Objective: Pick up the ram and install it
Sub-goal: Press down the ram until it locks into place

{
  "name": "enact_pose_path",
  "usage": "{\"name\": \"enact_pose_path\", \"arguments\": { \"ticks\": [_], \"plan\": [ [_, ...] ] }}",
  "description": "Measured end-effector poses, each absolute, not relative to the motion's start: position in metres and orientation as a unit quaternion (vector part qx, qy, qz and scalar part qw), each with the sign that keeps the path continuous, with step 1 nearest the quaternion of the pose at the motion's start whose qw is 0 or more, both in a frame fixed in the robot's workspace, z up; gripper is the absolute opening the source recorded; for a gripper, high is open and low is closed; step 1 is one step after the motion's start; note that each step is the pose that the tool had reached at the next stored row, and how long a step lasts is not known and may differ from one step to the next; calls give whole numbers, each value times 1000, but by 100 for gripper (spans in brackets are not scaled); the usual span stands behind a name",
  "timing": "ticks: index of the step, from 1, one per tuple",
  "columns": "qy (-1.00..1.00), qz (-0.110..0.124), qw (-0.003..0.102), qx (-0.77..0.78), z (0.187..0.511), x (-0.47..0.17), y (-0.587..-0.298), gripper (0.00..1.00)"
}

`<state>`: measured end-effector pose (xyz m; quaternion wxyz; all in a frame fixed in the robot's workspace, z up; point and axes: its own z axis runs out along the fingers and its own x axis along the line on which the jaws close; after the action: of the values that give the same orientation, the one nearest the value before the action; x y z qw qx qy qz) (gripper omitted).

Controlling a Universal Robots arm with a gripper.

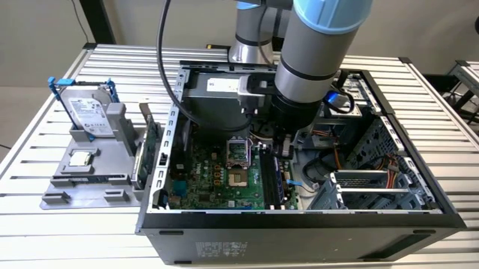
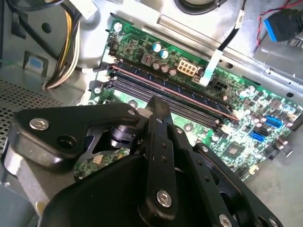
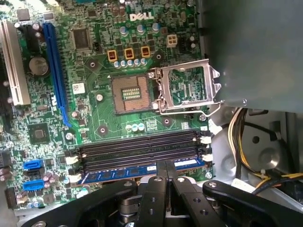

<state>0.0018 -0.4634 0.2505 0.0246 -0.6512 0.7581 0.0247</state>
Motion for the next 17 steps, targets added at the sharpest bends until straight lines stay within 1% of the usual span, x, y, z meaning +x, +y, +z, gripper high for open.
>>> {"name": "enact_pose_path", "arguments": {
  "ticks": [11, 17],
  "plan": [
    [741, 25, 25, -670, 250, 3, -463, 0],
    [741, 24, 26, -670, 242, 9, -463, 0]
  ]
}}
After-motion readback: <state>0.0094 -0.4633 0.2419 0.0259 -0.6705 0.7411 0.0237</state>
